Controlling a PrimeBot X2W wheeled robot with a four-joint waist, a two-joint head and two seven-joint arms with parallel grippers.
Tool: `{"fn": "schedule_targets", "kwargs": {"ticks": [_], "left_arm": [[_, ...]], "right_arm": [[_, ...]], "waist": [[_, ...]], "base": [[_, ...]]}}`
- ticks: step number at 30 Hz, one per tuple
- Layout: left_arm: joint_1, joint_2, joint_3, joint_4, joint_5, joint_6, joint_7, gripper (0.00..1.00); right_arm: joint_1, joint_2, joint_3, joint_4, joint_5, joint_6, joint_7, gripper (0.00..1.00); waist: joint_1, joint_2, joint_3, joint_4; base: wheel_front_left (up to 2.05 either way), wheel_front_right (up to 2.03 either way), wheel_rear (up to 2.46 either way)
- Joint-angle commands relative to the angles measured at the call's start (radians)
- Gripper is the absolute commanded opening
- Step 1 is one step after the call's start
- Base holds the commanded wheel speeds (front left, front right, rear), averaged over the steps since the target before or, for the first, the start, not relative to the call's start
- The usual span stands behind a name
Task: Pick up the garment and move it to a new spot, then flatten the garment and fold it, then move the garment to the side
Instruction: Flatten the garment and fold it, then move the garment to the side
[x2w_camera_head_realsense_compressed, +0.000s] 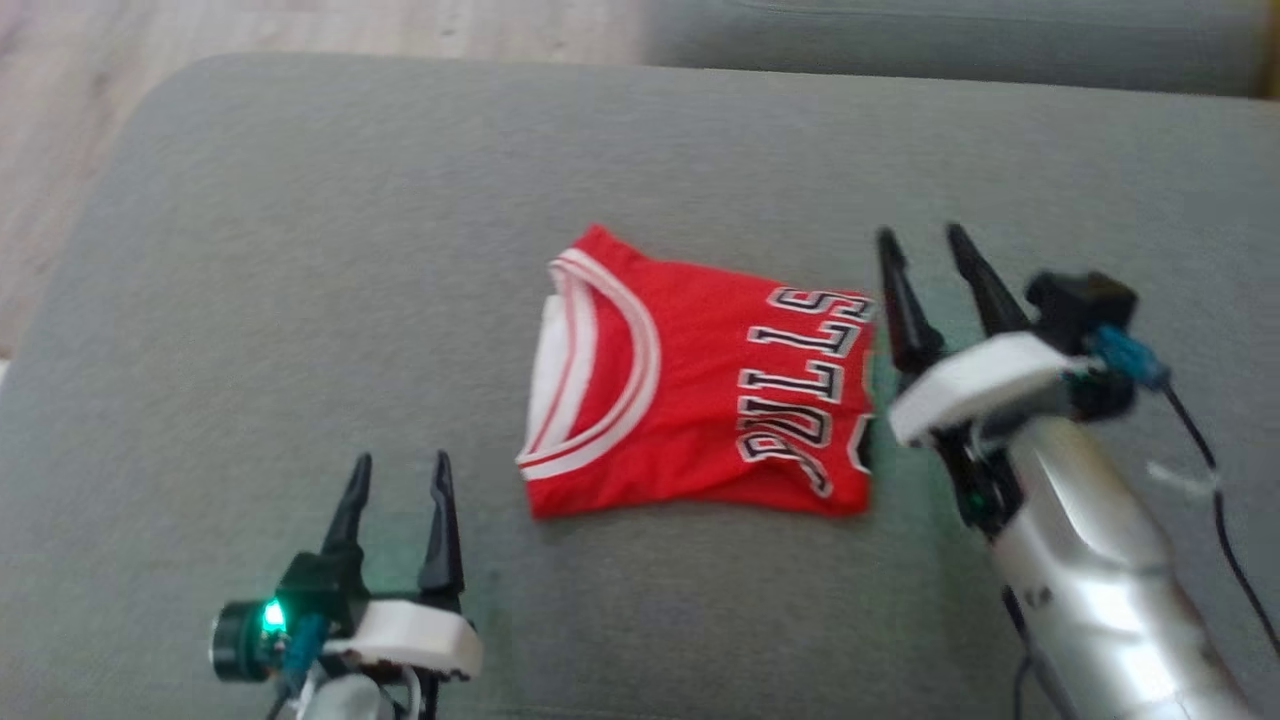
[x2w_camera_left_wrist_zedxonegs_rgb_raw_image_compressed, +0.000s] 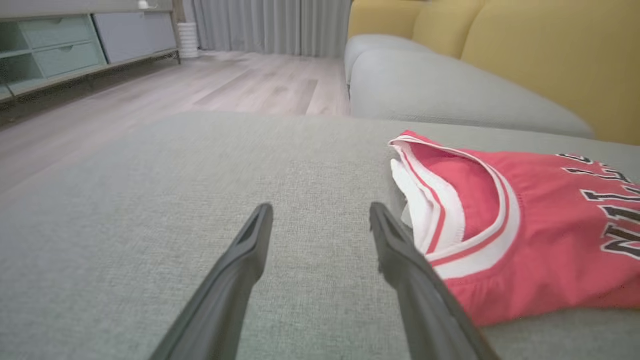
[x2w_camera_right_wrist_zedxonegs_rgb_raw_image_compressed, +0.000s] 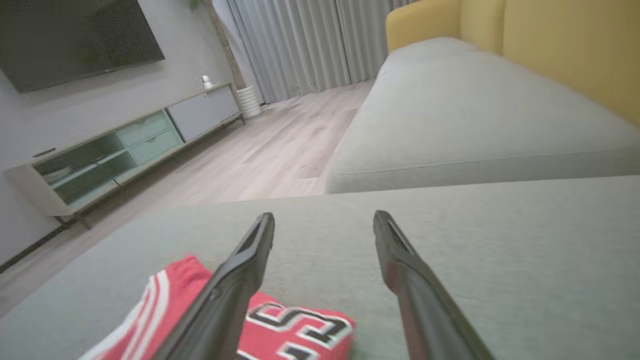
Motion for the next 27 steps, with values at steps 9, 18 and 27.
{"fn": "schedule_targets", "kwargs": {"ticks": [9,18,27], "left_arm": [[-0.003,0.004,0.099,-0.058,0.054,0.002,-0.010,1.00],[0.062,0.004,0.104,-0.072,0.045,0.009,-0.010,1.00],[0.032,0.004,0.075,-0.074,0.040,0.004,-0.010,1.00]], "right_arm": [[0.210,0.023,-0.169,-0.143,-0.203,0.003,-0.014,1.00],[0.313,0.024,-0.134,-0.170,-0.162,0.003,-0.014,1.00],[0.275,0.024,-0.085,-0.168,-0.141,0.003,-0.014,1.00]], "waist": [[0.0000,-0.0001,-0.044,-0.131],[0.0000,-0.0001,-0.063,-0.152],[0.0000,-0.0001,-0.028,-0.124]], "base": [[0.00,0.00,0.00],[0.00,0.00,0.00],[0.00,0.00,0.00]]}}
